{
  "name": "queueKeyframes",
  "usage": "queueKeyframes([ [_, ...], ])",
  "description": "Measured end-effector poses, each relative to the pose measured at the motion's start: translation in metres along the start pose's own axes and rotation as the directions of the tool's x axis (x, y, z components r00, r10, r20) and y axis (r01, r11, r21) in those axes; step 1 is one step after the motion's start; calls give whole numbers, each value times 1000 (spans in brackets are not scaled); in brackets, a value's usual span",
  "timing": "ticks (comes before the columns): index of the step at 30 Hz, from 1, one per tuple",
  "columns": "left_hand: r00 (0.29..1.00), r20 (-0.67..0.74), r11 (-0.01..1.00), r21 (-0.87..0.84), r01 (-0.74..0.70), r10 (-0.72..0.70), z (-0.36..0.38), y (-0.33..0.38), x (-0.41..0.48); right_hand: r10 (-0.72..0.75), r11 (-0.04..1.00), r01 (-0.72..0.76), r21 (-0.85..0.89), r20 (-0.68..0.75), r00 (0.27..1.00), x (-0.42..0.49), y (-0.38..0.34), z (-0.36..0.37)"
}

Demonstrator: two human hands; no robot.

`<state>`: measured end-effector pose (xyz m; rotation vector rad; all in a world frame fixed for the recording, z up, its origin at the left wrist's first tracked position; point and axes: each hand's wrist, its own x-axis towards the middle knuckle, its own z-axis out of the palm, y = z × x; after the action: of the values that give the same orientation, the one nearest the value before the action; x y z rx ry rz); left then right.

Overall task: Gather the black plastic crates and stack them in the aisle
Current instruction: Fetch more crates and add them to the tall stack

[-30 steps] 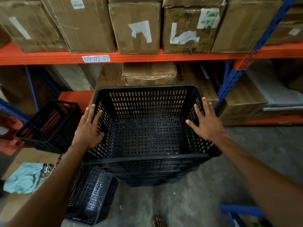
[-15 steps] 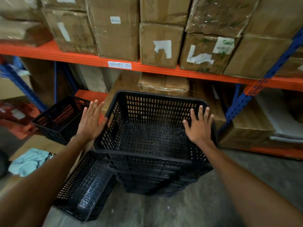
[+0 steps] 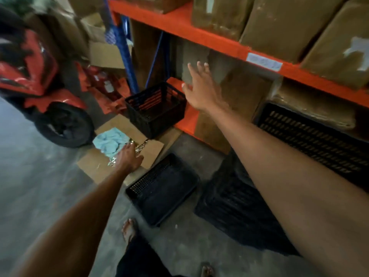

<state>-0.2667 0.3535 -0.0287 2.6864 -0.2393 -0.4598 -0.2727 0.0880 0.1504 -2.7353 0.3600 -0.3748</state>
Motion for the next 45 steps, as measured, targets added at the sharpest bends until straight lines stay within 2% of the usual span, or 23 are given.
queueKeyframes([
  [2,990,63,980,-147,132,-124,8,-40,19,13,1000,-14,8,107,994,19,-27,58],
  [4,959,162,943,-204,265,-234,22,-80,36,59,998,-57,-17,261,964,27,-38,122],
  [7,890,288,854,-289,433,-354,56,-138,50,176,984,-157,-80,471,865,16,-33,218],
  [10,760,405,663,-379,646,-509,106,-187,56,273,962,-220,-163,616,738,-7,-4,307],
  [13,683,496,576,-377,725,-536,181,-231,55,344,938,-199,-283,699,626,-26,46,389],
  [14,670,522,557,-382,737,-529,200,-242,53,366,929,-194,-315,701,613,-30,64,406],
  [16,593,579,453,-384,804,-560,269,-269,53,400,912,-176,-370,711,578,-36,115,473],
  [18,526,597,344,-400,849,-605,330,-289,61,424,898,-175,-404,687,590,-34,167,537],
  [20,490,552,257,-446,857,-675,389,-304,75,463,877,-219,-428,629,624,-29,219,594],
  [22,484,464,235,-497,835,-742,433,-313,92,502,859,-301,-415,559,660,-19,266,641],
  [25,504,367,258,-546,797,-782,495,-322,115,581,810,-482,-335,574,578,-15,319,708],
  [27,510,333,283,-539,793,-793,519,-324,126,573,804,-521,-287,608,549,-21,339,737],
  [30,436,338,257,-462,849,-834,528,-331,131,550,811,-524,-259,642,535,-33,343,752],
  [33,455,413,283,-414,866,-789,507,-343,132,565,795,-548,-261,649,510,-29,326,739],
  [37,339,472,141,-405,903,-813,445,-354,132,538,834,-449,-321,650,536,-10,281,693],
  [39,354,454,174,-391,904,-818,388,-352,130,547,836,-400,-377,634,546,0,240,651],
  [42,412,388,305,-308,901,-824,284,-346,122,525,851,-357,-385,618,585,10,171,571],
  [43,449,351,366,-278,888,-822,252,-346,122,501,866,-343,-365,610,614,13,149,545],
  [45,568,236,534,-194,823,-789,170,-344,123,440,897,-300,-326,586,681,23,99,479],
])
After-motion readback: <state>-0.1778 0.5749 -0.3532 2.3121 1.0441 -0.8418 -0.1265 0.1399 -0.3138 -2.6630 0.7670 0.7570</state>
